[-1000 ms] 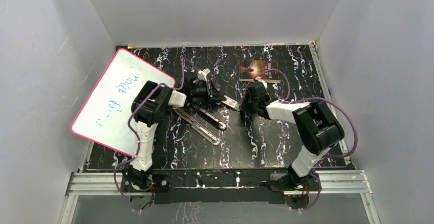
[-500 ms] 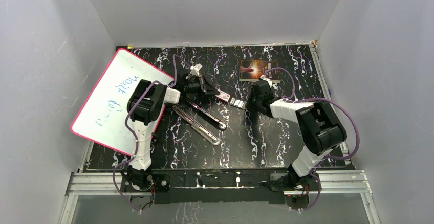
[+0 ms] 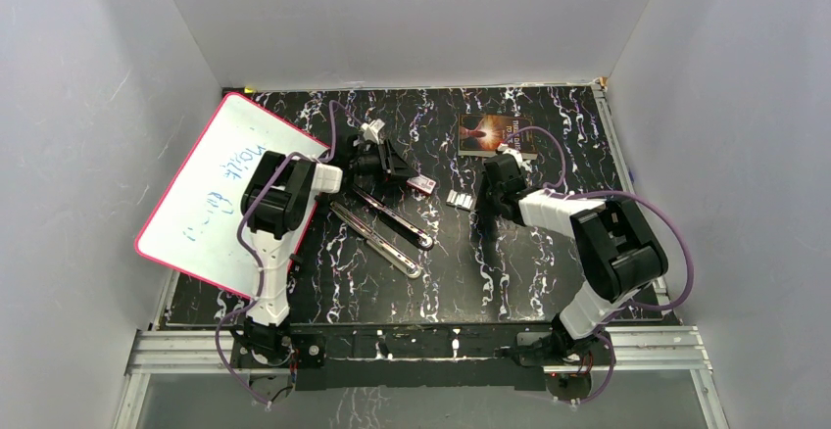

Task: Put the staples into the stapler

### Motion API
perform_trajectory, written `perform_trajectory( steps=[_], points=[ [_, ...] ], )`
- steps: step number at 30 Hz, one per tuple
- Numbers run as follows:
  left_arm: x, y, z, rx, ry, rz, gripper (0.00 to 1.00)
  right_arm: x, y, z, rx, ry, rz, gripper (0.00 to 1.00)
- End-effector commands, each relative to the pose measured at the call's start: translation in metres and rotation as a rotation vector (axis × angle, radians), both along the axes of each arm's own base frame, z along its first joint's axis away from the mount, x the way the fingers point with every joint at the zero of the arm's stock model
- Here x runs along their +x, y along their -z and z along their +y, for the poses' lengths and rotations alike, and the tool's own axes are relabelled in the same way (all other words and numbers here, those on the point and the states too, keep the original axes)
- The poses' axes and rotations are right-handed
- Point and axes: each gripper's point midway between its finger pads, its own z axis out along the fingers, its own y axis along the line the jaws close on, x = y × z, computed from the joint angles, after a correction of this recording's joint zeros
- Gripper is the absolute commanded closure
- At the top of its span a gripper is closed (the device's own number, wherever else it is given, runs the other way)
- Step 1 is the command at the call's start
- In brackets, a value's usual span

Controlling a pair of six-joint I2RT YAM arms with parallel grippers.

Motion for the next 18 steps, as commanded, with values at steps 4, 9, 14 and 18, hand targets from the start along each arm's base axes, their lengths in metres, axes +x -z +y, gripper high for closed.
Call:
perform_trajectory(
  steps=[4, 9, 14, 18],
  points=[
    [0.009, -0.014, 0.008, 0.129, 0.005, -0.069, 0.55, 0.004, -0.013, -0.012, -0.062, -0.004, -0.033, 0.86],
    [0.012, -0.024, 0.012, 0.171, 0.002, -0.098, 0.45, 0.004, -0.015, -0.012, -0.070, -0.010, -0.037, 0.85],
    [0.014, -0.032, 0.019, 0.217, -0.002, -0.119, 0.38, 0.006, -0.017, -0.014, -0.080, -0.009, -0.041, 0.85],
    [0.013, -0.034, 0.027, 0.277, -0.001, -0.127, 0.35, 0.007, -0.018, -0.014, -0.087, -0.011, -0.044, 0.85]
  ],
)
